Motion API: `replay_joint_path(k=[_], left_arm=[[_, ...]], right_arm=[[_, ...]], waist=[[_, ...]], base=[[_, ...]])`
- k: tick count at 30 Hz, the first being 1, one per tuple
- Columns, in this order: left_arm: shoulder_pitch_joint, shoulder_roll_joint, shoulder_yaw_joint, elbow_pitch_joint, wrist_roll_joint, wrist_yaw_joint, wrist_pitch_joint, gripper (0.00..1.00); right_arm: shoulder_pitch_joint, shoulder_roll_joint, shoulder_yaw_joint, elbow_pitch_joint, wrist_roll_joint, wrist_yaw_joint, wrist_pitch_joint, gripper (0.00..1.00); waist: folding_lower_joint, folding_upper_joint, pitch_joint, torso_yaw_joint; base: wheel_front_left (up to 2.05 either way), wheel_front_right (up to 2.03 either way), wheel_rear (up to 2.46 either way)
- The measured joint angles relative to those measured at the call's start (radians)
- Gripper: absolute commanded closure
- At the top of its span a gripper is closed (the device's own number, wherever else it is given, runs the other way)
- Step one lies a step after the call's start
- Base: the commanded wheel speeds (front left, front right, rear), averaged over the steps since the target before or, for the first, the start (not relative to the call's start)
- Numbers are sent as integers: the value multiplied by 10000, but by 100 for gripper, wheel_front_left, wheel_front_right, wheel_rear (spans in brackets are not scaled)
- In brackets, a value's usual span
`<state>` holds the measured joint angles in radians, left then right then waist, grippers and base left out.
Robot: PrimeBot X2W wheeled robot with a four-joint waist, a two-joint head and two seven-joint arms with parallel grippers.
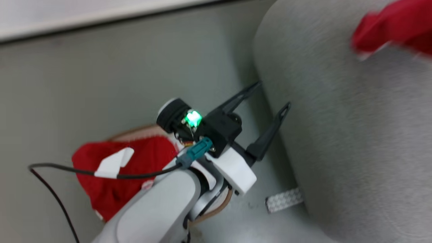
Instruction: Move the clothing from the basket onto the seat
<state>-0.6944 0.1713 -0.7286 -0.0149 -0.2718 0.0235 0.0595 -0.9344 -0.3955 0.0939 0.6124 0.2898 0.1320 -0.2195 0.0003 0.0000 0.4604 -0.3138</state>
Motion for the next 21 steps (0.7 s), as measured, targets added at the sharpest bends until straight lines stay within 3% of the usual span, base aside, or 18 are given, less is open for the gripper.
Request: replay_joint_path(k=[5, 11, 17, 18, 20, 21], left_arm=[[-524, -21, 71, -69, 121, -27, -121, 0], [-618, -161, 188, -201, 117, 186, -263, 0], [-319, -23, 259, -33, 38, 343, -483, 0], [-193, -2, 249, 27, -2, 364, -541, 0], [-17, 15, 259, 82, -42, 395, -617, 0], [70, 38, 290, 111, -73, 443, -660, 0]], right_arm=[[-1800, -784, -1404, 915, -706, 0, 251, 100], [-2531, -1572, -2571, 2263, -2111, 0, 535, 100], [-1766, -1024, -3939, 3937, -3196, 0, 414, 100], [-1545, -897, -4128, 4155, -3361, 0, 324, 88], [-1279, -742, -4479, 4374, -3707, 0, 98, 45], [-1229, -667, -4648, 4447, -3762, 0, -2, 0]], waist=[[1, 0, 1329, 524], [1, 0, 2303, 1390], [1, 0, 2704, 2006], [1, 0, 2652, 2040], [-1, -1, 2477, 2061], [-1, 0, 2362, 2052]], base=[[0, 0, 0], [0, 0, 0], [0, 0, 0], [0, 0, 0], [0, 0, 0], [0, 0, 0]])
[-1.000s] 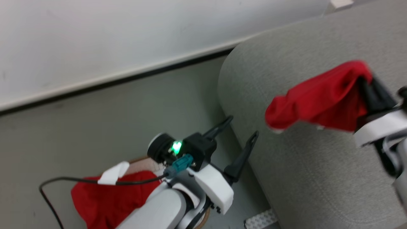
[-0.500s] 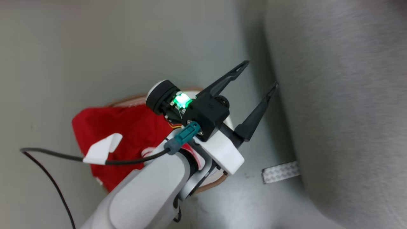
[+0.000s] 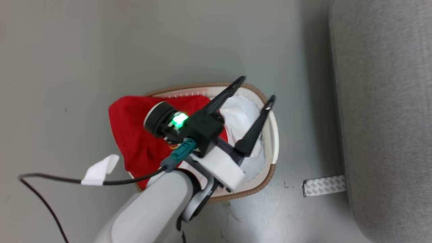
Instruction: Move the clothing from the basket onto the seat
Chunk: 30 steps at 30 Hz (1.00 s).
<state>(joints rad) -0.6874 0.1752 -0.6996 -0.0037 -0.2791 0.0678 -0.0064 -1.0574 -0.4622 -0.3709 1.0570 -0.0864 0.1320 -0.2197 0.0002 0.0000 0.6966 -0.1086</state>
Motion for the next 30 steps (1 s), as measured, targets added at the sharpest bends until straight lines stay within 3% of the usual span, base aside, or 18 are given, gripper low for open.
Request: replay_joint_path(k=[7, 11, 22, 30], left_arm=[[663, 314, 240, 238, -341, 217, -284, 0], [1223, 504, 497, 424, -587, 389, -606, 0], [3022, 1256, 2004, 826, -1557, 1204, -1753, 0], [4981, 1611, 2673, 1298, -2019, 1452, -2378, 0]], right_arm=[[778, 531, -253, 2, -625, 0, -337, 0], [1543, 832, -79, -669, -727, 0, -418, 0], [5286, 2048, 1174, -6046, 947, 0, -449, 0], [8111, 3208, 2019, -7649, 1141, 0, -443, 0]], waist=[[-1, 0, -1101, -212], [-3, -1, -1940, -281], [-5, 0, -4281, -75], [-6, 0, -5963, 390]], base=[[0, 0, 0], [0, 0, 0], [0, 0, 0], [0, 0, 0]])
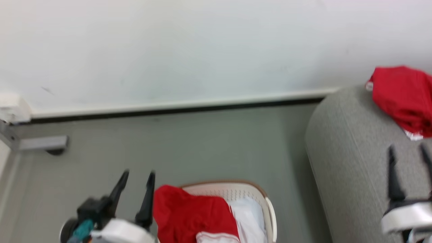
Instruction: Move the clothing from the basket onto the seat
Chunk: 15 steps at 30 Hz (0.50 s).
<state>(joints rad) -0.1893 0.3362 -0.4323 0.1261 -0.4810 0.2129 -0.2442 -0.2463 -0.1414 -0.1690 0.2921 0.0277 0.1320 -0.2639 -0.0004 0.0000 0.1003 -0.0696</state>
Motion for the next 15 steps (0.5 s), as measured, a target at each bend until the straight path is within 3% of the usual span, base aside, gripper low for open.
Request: replay_joint_path(k=[7, 15], left_arm=[[1336, 94, 520, 334, -190, -203, -184, 0], [2427, -357, 1425, 351, 523, -848, -192, 0]], right_arm=[[1644, 738, 610, 29, 194, 0, 23, 0], [2373, 903, 1087, 886, 414, 0, 13, 0]], waist=[[0, 0, -1098, 490], [1, 0, -1704, 787]], base=[[0, 0, 0], [0, 0, 0]])
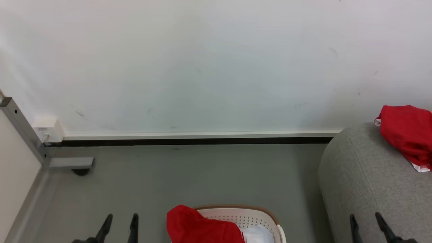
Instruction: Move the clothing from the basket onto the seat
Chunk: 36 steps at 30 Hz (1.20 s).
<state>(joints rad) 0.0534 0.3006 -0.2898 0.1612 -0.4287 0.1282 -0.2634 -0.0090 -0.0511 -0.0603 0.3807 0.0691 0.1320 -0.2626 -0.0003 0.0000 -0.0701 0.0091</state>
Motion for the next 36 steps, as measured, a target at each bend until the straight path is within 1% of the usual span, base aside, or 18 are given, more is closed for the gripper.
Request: replay_joint_path(k=[2, 8, 15, 27, 33, 36], left_arm=[[105, -169, 188, 27, 176, -221, -2, 0], [176, -635, 706, 213, 600, -692, -4, 0], [162, -1007, 1177, 420, 1057, -1202, -4, 0], [135, -1488, 1795, 698, 1641, -1722, -6, 0], [108, -1655, 2000, 715, 1824, -1854, -6, 0], [-157, -1712, 1896, 832, 1971, -1908, -6, 0]], right_arm=[[136, 2, 138, 140, 186, 0, 0, 0], [239, 10, 257, 389, 263, 0, 0, 0], [223, 10, 276, 403, 270, 0, 0, 0], [185, 10, 370, 426, 276, 0, -2, 0], [107, 10, 477, 389, 291, 0, -2, 0], [-3, 8, 481, 286, 291, 0, -4, 0]], waist=[[0, 0, -44, 38], [1, 0, -55, 71], [2, 0, -10, 76], [2, 0, 2, 111], [2, 0, 124, 51], [3, 0, 329, -3]], base=[[0, 0, 0], [0, 0, 0], [0, 0, 0], [0, 0, 0], [0, 0, 0], [0, 0, 0]])
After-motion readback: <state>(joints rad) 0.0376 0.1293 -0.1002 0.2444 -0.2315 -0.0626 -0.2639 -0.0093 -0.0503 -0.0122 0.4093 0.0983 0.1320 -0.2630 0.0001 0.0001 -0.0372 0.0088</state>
